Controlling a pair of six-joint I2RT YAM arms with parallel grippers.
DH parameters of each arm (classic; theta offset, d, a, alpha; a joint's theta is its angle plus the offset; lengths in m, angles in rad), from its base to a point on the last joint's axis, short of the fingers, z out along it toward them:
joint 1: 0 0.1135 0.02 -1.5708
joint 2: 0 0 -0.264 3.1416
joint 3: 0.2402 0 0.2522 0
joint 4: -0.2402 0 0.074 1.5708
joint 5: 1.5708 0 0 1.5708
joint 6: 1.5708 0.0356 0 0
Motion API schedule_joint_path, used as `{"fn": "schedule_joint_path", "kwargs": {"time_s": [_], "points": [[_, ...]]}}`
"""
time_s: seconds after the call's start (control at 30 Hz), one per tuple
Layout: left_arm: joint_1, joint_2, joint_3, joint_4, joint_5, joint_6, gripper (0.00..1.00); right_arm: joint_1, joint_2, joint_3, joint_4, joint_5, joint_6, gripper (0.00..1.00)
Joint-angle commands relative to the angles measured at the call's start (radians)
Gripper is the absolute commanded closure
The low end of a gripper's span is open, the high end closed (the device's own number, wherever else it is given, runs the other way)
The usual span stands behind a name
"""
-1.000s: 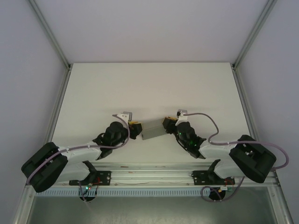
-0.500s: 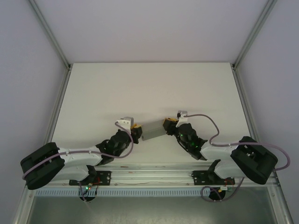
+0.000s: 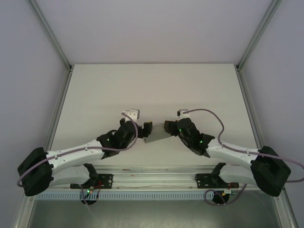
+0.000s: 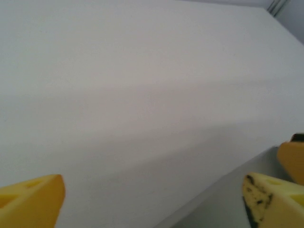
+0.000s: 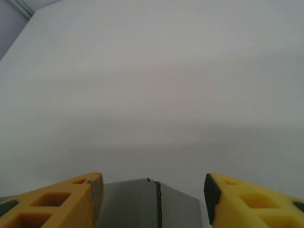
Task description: Assemble paper box
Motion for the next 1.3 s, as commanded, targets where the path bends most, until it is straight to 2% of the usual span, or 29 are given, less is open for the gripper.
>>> {"fn": "schedule_joint_path", "kwargs": {"time_s": [0.0, 0.1, 0.13, 0.2, 0.23, 0.33, 0.43, 0.57, 0.87, 0.97, 1.07, 1.1, 1.2, 1.27], "points": [[0.069, -0.016, 0.098, -0.206, 0.023, -0.03, 0.0, -0.002, -0.017, 0.078, -0.14, 0.062, -0.03, 0.36], [0.207, 0.004, 0.154, -0.278, 0.138, -0.073, 0.0, -0.024, -0.02, 0.134, -0.176, -0.004, -0.121, 0.22], [0.258, 0.013, 0.165, -0.288, 0.193, -0.073, 0.0, -0.035, -0.019, 0.151, -0.182, -0.06, -0.178, 0.18], [0.357, 0.034, 0.182, -0.301, 0.264, -0.072, 0.0, -0.065, -0.011, 0.192, -0.226, -0.243, -0.355, 0.0], [0.405, 0.047, 0.192, -0.312, 0.287, -0.121, 0.0, -0.074, -0.005, 0.215, -0.264, -0.333, -0.475, 0.0], [0.527, 0.086, 0.2, -0.314, 0.38, -0.109, 0.0, -0.078, 0.029, 0.29, -0.405, -0.501, -0.817, 0.0], [0.595, 0.125, 0.204, -0.335, 0.404, -0.123, 0.0, -0.077, 0.092, 0.399, -0.635, -0.631, -1.153, 0.0], [0.619, 0.15, 0.199, -0.357, 0.401, -0.104, 0.0, -0.077, 0.219, 0.534, -0.828, -0.616, -1.449, 0.0], [0.63, 0.129, 0.178, -0.385, 0.334, -0.059, 0.0, -0.072, 0.458, 0.708, -0.883, -0.471, -1.576, 0.02], [0.629, 0.114, 0.169, -0.384, 0.324, -0.05, 0.0, -0.07, 0.526, 0.783, -0.979, -0.488, -1.593, 0.12], [0.631, 0.097, 0.162, -0.394, 0.304, -0.045, 0.0, -0.055, 0.579, 0.828, -1.046, -0.459, -1.585, 0.17], [0.63, 0.093, 0.161, -0.396, 0.294, -0.043, 0.0, -0.05, 0.589, 0.827, -1.045, -0.442, -1.585, 0.18], [0.631, 0.08, 0.157, -0.403, 0.264, -0.025, 0.0, -0.044, 0.608, 0.823, -1.015, -0.4, -1.558, 0.34], [0.631, 0.073, 0.161, -0.419, 0.242, -0.014, 0.0, -0.042, 0.614, 0.826, -0.999, -0.378, -1.538, 0.36]]}}
